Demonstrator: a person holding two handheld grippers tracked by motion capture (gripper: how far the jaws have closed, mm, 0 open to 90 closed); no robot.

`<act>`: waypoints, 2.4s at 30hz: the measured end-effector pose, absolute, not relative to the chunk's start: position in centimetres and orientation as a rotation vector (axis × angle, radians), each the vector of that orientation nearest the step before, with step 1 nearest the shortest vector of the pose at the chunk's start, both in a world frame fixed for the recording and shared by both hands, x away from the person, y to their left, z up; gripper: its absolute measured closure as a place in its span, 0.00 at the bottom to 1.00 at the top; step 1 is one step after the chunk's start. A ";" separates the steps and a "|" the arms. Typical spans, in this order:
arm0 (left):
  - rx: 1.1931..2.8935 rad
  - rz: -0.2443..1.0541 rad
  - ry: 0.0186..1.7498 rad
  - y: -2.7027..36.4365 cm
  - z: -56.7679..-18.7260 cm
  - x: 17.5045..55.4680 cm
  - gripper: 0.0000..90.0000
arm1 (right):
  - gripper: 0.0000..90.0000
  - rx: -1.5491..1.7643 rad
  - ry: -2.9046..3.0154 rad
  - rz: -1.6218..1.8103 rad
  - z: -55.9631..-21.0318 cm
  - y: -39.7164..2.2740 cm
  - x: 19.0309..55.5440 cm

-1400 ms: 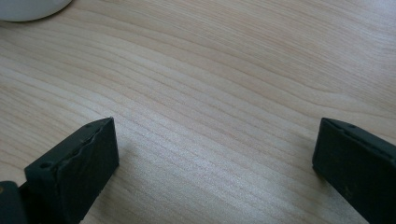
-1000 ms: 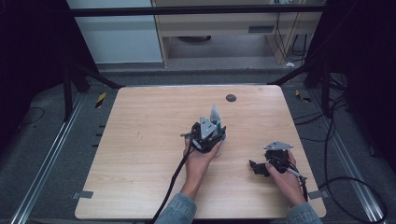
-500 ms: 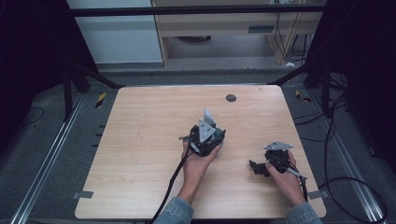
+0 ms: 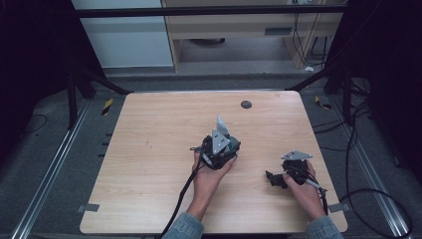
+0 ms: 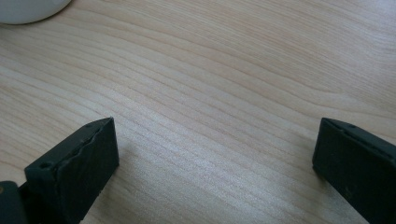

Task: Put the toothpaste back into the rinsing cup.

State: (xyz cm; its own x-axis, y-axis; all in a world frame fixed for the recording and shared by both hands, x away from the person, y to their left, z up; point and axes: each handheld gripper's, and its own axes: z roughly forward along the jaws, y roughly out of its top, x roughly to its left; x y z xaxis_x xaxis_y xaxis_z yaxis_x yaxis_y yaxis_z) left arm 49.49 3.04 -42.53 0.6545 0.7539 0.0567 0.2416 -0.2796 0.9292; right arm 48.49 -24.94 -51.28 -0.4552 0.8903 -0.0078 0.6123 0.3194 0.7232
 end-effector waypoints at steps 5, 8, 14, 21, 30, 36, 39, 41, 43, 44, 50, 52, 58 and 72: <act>1.855 0.593 0.804 3.4 -42.2 49.1 0.50 | 0.01 1.332 2.185 0.928 -51.3 -24.9 48.5; 1.863 0.572 0.807 3.8 -41.9 48.9 0.44 | 0.01 1.332 2.185 0.926 -51.3 -24.9 48.5; 1.898 0.570 0.798 4.4 -41.5 48.7 0.39 | 0.01 1.332 2.185 0.928 -51.3 -24.9 48.5; 1.933 0.570 0.797 5.8 -40.9 48.7 0.29 | 0.01 1.332 2.185 0.928 -51.3 -24.9 48.5; 2.004 0.562 0.846 8.1 -40.8 49.2 0.13 | 0.01 1.332 2.185 0.928 -51.3 -24.9 48.5; 2.002 0.556 0.894 9.8 -41.0 49.4 0.10 | 0.01 1.332 2.185 0.929 -51.3 -24.9 48.5; 2.015 0.557 0.914 10.8 -41.2 49.8 0.08 | 0.01 1.332 2.185 0.929 -51.3 -24.9 48.5; 2.015 0.567 0.925 11.3 -41.2 49.9 0.07 | 0.01 1.333 2.185 0.927 -51.3 -24.9 48.5; 2.007 0.568 0.931 11.5 -41.2 50.0 0.07 | 0.01 1.332 2.185 0.929 -51.3 -24.9 48.5; 2.011 0.573 0.935 11.9 -41.2 50.0 0.07 | 0.01 1.333 2.184 0.930 -51.3 -24.9 48.5; 2.011 0.599 0.974 13.7 -41.3 50.2 0.06 | 0.01 1.333 2.184 0.930 -51.3 -24.9 48.5; 2.006 0.614 0.984 14.4 -41.3 50.3 0.06 | 0.01 1.333 2.185 0.929 -51.3 -24.9 48.5; 1.971 0.634 1.033 16.8 -41.3 50.6 0.05 | 0.01 1.337 2.182 0.927 -51.3 -24.9 48.4; 2.004 0.681 1.164 21.0 -43.6 51.8 0.05 | 0.01 1.341 2.176 0.927 -51.3 -24.9 48.4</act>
